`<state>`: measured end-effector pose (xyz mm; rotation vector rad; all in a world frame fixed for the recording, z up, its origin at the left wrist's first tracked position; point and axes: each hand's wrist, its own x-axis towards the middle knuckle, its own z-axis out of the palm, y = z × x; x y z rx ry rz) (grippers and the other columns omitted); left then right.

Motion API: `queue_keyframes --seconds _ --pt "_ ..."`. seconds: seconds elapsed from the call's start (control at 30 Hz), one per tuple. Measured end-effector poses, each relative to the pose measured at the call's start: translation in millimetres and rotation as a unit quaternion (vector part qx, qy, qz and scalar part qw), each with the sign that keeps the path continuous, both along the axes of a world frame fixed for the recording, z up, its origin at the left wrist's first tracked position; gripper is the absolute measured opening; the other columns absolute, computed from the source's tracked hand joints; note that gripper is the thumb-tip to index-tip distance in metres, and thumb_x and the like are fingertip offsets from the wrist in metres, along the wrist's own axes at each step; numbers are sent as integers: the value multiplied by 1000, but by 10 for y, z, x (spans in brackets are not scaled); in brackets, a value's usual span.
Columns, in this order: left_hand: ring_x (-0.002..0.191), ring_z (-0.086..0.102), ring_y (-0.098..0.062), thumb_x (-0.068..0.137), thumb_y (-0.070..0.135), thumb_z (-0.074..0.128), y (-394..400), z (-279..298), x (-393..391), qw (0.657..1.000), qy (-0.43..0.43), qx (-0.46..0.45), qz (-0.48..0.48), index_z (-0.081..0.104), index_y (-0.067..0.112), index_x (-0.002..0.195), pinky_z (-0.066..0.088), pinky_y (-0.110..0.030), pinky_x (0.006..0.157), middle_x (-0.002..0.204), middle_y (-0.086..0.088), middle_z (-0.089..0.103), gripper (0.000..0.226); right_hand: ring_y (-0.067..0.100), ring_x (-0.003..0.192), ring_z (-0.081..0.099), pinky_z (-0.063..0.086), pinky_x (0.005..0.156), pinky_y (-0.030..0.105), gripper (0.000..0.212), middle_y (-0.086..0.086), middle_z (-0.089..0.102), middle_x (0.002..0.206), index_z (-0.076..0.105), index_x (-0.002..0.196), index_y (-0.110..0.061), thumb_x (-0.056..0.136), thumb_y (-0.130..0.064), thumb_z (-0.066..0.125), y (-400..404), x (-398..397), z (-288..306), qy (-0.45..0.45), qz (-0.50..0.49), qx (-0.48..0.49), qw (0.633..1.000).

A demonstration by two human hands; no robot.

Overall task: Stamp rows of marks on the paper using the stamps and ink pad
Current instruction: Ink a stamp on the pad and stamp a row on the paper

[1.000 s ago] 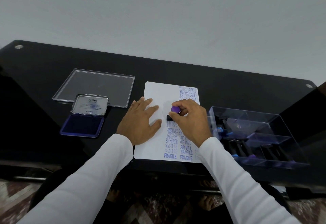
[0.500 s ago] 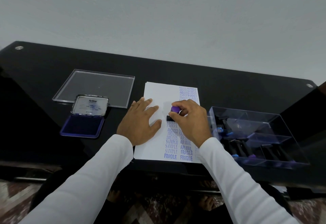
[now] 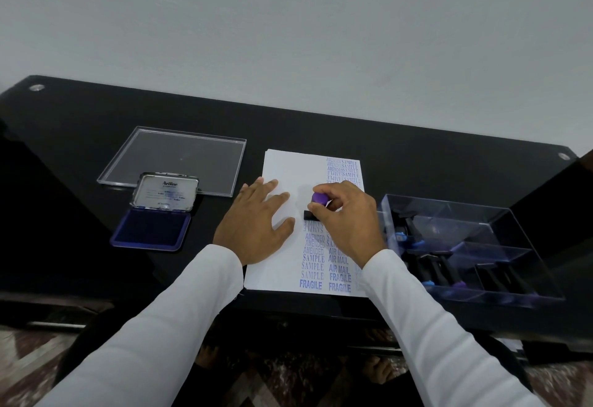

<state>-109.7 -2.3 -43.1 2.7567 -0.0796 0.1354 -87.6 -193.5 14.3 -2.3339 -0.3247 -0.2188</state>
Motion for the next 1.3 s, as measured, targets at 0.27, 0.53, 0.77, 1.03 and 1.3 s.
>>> queue_keyframes --seconds 0.27,0.53,0.77,1.03,1.3 --pt "155 10 -19 91 71 31 6 -10 1 1000 2 4 0 39 36 151 2 -40 122 166 8 21 69 5 79 62 40 71 3 30 -15 59 97 72 115 -22 87 -28 76 14 12 6 6 -8 5 1000" --pt "155 10 -20 91 71 31 -3 11 -2 1000 1 4 -1 39 35 151 0 -38 121 166 8 21 70 9 79 64 52 78 16 25 -12 61 95 73 108 -22 84 -26 79 2 -9 16 -4 1 2 1000" --pt "155 9 -20 94 68 36 -1 16 -12 1000 0 1 0 40 35 151 -1 -37 121 166 7 21 66 10 79 63 52 78 18 24 -11 62 95 72 107 -22 84 -25 78 0 -11 21 -3 4 4 1000" --pt "155 11 -20 91 71 32 0 26 -7 1000 5 -1 0 39 35 151 1 -38 122 166 7 21 70 11 82 63 54 83 23 24 -7 66 98 73 108 -20 84 -25 78 8 -15 44 -8 2 5 1000" --pt "155 10 -20 96 67 39 -4 18 -9 1000 -3 0 1 39 35 151 -2 -35 119 166 7 20 64 10 83 62 53 83 22 22 -7 67 97 75 105 -18 84 -23 78 29 0 77 -6 -3 1 1000"
